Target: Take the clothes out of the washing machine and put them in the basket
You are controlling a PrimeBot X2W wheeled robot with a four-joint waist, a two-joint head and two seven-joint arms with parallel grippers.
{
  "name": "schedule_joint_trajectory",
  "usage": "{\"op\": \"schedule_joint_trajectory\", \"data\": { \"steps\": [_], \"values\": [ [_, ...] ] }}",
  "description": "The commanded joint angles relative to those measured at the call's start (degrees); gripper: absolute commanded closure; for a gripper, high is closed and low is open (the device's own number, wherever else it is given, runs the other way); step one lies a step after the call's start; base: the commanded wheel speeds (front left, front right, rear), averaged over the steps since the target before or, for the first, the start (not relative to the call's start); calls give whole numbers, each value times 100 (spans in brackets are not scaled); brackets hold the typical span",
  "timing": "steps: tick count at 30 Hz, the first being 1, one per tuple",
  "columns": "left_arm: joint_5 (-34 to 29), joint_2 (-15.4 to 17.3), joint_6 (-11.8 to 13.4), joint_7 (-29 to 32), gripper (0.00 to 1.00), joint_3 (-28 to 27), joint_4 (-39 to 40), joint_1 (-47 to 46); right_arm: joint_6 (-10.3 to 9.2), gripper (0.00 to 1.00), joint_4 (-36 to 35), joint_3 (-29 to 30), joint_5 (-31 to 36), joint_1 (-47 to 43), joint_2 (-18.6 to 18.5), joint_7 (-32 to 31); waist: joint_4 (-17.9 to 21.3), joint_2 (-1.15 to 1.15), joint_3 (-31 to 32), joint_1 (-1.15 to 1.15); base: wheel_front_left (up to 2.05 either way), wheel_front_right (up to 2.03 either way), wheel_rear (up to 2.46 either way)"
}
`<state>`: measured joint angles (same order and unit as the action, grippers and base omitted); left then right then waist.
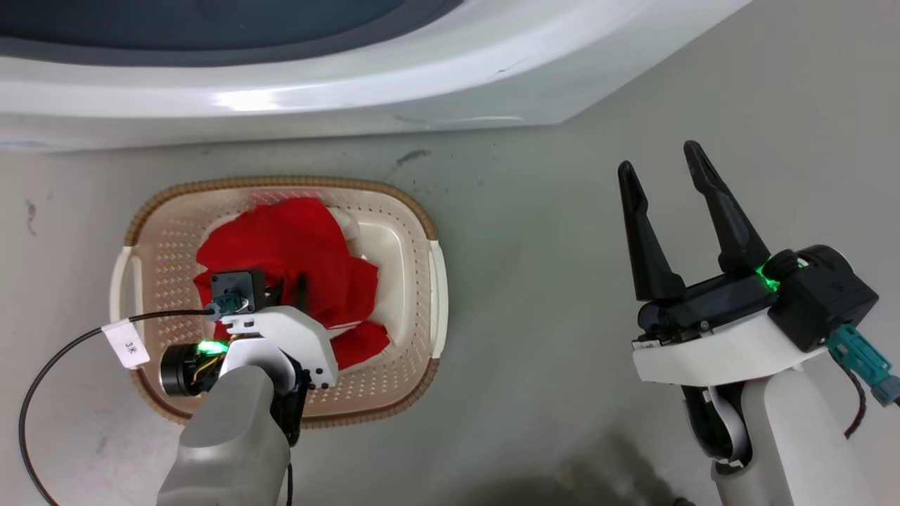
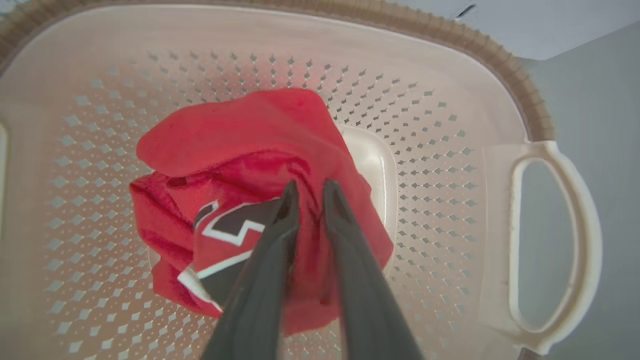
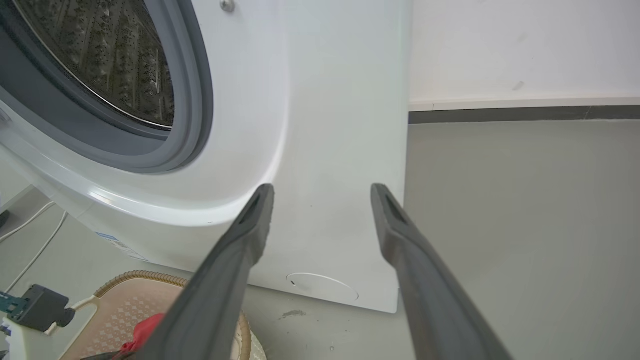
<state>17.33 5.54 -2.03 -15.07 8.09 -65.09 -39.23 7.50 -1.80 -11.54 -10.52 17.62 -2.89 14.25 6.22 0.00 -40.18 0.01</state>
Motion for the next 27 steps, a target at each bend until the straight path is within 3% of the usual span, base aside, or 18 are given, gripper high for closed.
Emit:
{"op": "schedule_joint_trajectory", "data": {
  "steps": [1, 13, 19, 27],
  "values": [
    [-32, -15, 1, -13, 0, -27, 100, 69, -2, 0, 42, 40, 48, 55, 5, 38, -84, 0, 200, -1, 0, 0, 0],
    [-388, -162, -190, -13, 0, -278, 1742, 1140, -2, 0, 355, 432, 307, -605, 3, -36, -461, 0, 2188, -1, 0, 0, 0],
    [-780, -186, 47, -14, 0, -441, 2848, 1756, -2, 0, 259, 673, 409, -994, 4, -199, -543, 0, 2943, -1, 0, 0, 0],
    [-986, -232, 68, -14, 0, -625, 4430, 2525, -2, 0, 91, 921, 508, -1465, 5, -449, -636, 0, 3631, -1, 0, 0, 0]
  ]
}}
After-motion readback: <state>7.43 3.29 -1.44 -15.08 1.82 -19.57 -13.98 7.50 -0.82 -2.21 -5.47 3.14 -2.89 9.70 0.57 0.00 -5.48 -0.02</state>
